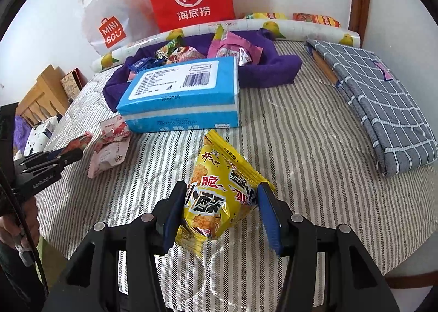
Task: Organize snacks
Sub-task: 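Lift the pink stick candy and yellow chip bag off the mattress, then carry the stick candy and yellow bag up over the purple towel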
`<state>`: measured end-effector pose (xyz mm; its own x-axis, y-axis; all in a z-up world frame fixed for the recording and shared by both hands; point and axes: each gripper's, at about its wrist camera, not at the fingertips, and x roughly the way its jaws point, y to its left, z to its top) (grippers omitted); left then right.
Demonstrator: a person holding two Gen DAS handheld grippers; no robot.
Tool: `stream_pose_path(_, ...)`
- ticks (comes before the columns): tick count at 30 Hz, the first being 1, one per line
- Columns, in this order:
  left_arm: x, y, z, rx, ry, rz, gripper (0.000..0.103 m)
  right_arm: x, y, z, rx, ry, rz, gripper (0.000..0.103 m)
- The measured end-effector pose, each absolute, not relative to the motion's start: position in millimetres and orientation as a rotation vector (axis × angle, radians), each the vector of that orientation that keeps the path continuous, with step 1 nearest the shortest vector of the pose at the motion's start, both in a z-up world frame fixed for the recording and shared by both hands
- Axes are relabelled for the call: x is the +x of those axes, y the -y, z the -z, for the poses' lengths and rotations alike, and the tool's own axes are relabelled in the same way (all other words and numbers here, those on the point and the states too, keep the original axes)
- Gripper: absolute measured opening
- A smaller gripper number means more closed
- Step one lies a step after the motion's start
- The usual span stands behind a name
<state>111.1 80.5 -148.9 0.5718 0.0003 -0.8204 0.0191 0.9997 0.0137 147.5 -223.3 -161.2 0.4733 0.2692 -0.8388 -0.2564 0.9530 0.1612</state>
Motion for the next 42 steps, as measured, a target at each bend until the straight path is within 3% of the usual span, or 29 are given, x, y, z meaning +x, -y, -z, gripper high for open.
stream_pose_path(24, 144, -12, 97, -0.061, -0.891, 0.192, 0.023, 183, 222, 98, -0.016, -0.927, -0.351, 0.052)
stream_pose_path(42, 201, -12, 84, -0.044, -0.876, 0.218, 0.023, 237, 215, 75, -0.012, -0.866, -0.330, 0.052)
